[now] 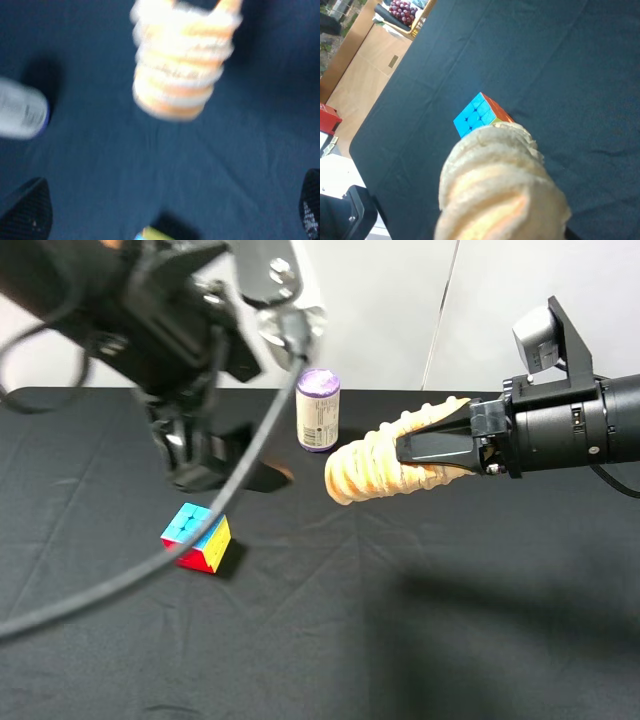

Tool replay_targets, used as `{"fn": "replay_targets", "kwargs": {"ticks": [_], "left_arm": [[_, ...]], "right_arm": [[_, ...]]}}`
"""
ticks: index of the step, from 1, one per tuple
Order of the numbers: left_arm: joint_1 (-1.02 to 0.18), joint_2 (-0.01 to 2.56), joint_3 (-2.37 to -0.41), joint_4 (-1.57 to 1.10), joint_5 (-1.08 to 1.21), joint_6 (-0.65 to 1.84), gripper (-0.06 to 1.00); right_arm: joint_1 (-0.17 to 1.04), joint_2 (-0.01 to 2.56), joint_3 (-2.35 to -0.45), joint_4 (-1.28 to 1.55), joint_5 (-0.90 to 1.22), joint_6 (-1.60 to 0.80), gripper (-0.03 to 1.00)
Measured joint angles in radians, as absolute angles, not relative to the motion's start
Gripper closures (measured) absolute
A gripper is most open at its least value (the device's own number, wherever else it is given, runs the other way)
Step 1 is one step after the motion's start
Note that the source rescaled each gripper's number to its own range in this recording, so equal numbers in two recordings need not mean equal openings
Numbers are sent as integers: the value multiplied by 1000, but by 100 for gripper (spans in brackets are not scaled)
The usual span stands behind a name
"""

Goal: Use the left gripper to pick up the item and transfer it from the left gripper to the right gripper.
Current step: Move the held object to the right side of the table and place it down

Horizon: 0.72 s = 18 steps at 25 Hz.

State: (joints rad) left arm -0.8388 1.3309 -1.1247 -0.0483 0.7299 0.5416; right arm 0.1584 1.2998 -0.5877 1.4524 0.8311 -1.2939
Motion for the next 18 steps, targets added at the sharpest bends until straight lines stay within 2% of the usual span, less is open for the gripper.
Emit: {"fn": "replay_targets", "kwargs": {"ticks": [6,12,18], "left_arm": [[-839,1228,-1125,63,907,282,-5],[-839,1100,-1106,68,1037,195,-4],[-839,900,-946,68,1054,99,-4]], "right_arm": [[158,1300,-588,1452,831,-1294,94],[158,1300,-588,1452,831,-1281,95],[158,1300,-588,1447,830,-1270,95]]}}
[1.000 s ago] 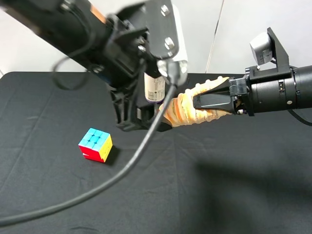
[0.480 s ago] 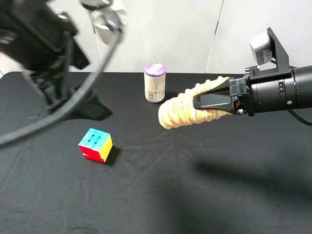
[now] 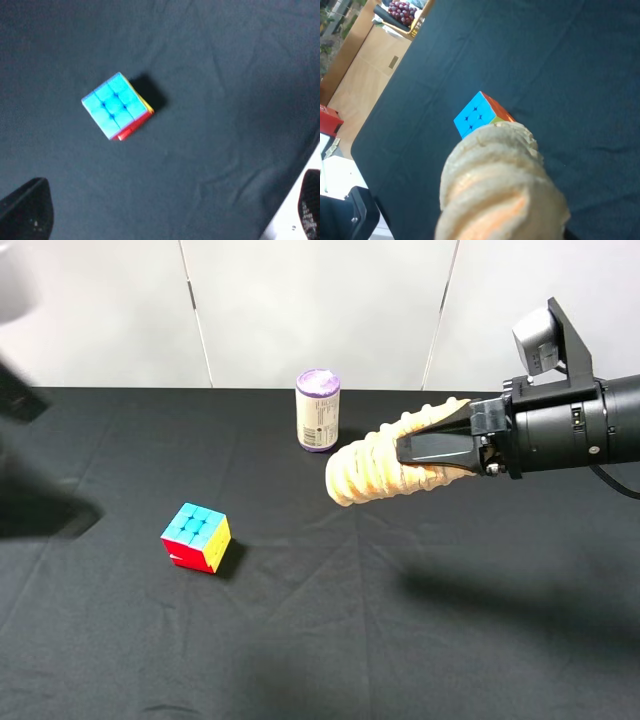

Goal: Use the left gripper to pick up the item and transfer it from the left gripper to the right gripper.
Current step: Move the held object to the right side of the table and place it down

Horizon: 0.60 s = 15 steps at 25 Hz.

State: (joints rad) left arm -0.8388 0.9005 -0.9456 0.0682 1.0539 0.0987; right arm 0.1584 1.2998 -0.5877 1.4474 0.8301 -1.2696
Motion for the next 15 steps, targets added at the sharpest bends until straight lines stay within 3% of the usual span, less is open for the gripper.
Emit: {"fn": "replay_targets", "kwargs": {"ticks": [15], "left_arm": [[-839,255,-590,64,1065,11,-4]], "right_arm": [[158,1300,-588,1429,788,-1262,95]]}}
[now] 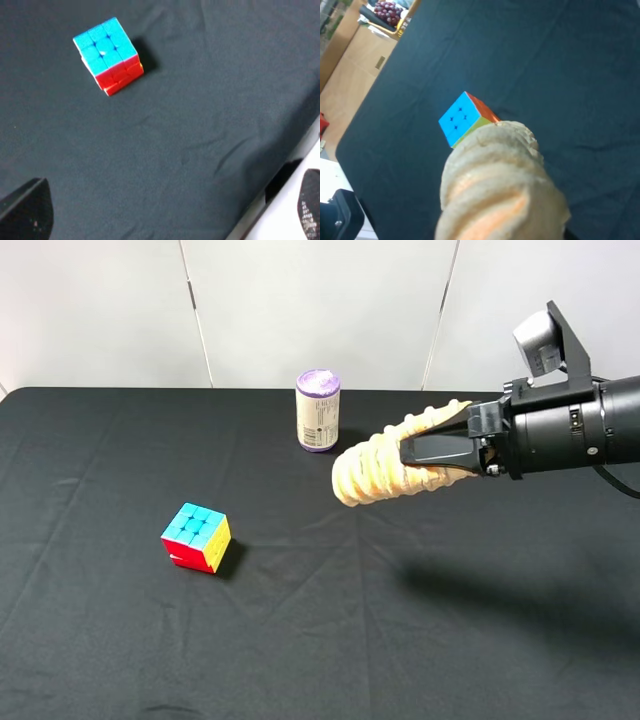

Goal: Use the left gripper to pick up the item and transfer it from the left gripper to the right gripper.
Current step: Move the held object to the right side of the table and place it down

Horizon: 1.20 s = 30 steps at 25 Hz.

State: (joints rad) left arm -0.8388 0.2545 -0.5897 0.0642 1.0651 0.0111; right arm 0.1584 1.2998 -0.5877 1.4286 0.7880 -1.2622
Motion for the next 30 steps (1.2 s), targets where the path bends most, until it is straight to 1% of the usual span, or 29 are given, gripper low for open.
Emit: {"fn": "replay_targets", "kwargs": {"ticks": [7,10,23,26,30], "left_arm": [[-839,90,-529,63,1073,8,-4],[-839,80,-497,57,1073,-9,-4],[-834,80,-495,53,1069,-20,-4],[-761,80,-495,53,1069,-20,-4],[-592,80,-495,53,1068,-20,-4]], "right_arm": [[158,1300,-588,1426,775,-1262,95],[158,1300,-588,1426,771,-1262,95],[158,1300,-588,1426,749,-1262,95],[158,1300,-588,1426,749,-1258,95],[158,1300,-588,1426,749,-1255,95]]}}
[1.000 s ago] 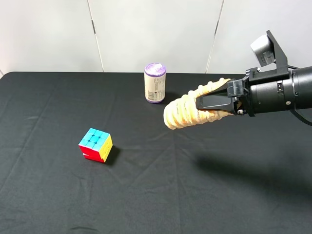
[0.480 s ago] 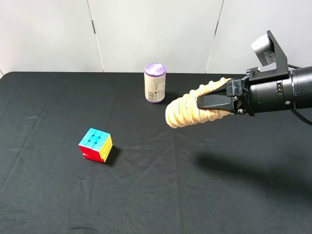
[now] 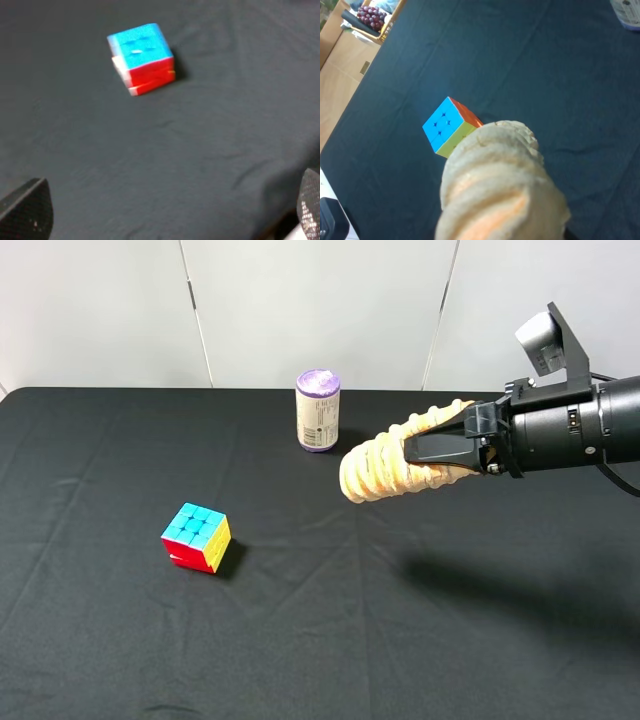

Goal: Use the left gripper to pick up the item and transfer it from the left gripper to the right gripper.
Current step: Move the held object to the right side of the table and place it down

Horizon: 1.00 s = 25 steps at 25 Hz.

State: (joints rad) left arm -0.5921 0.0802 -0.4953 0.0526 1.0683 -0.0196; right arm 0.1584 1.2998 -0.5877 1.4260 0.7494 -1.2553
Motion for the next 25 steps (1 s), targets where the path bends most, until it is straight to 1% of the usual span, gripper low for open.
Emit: {"fn": "replay_targets", "kwargs": {"ticks": [6,10,17,20,25], "left_arm": [[-319,80,-495,53,1062,-20,-4],[-183,80,-495,53,1062,-20,-4],[20,80,-495,53,1062,-20,-4],[81,80,-495,53,1062,-20,-4],[127,74,-495,53,1062,-20,-4]], "right_arm": [[158,1300,-588,1398,729,-1254,95],[158,1300,-588,1339,693,-1216,95],[158,1300,-588,1215,593,-1066,95],[158,1300,-588,1160,578,-937,95],[158,1300,-588,1036,559,-741,95]]}}
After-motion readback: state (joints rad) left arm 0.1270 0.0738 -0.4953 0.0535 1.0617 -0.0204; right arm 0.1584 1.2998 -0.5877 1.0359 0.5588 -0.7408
